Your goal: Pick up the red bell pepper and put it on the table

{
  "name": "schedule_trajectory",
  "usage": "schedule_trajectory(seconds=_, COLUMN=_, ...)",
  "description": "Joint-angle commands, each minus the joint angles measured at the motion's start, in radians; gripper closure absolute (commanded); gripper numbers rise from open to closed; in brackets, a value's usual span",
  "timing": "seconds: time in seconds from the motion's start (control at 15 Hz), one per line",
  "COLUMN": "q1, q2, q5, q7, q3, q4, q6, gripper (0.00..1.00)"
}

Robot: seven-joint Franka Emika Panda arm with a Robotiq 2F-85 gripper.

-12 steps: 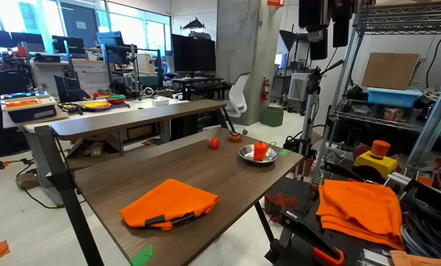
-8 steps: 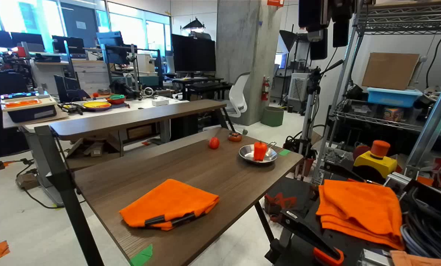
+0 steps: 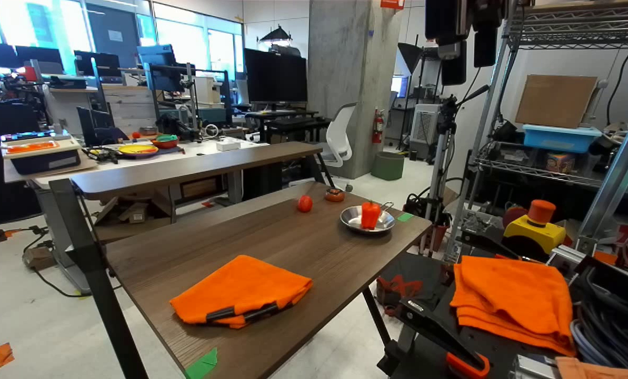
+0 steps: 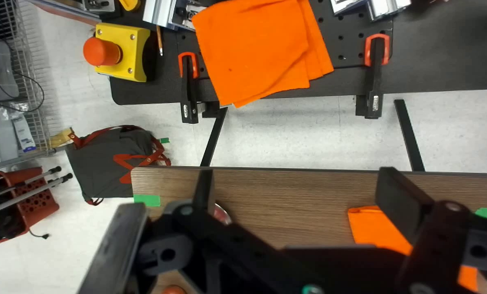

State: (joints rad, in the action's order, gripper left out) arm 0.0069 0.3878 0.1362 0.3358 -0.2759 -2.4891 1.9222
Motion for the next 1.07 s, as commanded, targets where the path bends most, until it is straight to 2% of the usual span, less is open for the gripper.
schedule_trajectory(seconds=0.0, q1=0.030, q2=-0.004, q5=0.011, q7=0.010, q3=0.028, q4=0.001, q6=-0.003, gripper=0.00)
schedule_trajectory(seconds=0.2, q1=-0.042, q2=-0.031, q5=0.048, q7=-0.054, q3=0.128, q4=0.041, q6=0.006, gripper=0.00)
schedule_trajectory(seconds=0.53, q1=-0.153, q2=-0.081, q5=0.059, q7=-0.270, q3=0.355, q4=0.119, q6=0.062, gripper=0.00)
schedule_trajectory(seconds=0.8, q1=-0.216, q2=-0.159, q5=0.031, q7=-0.411, q3=0.486, q4=0.169, q6=0.244, gripper=0.00)
schedule_trajectory(seconds=1.0, q1=-0.224, q2=-0.209, q5=-0.064, q7=-0.445, q3=0.539, q4=0.152, q6=0.396, gripper=0.00)
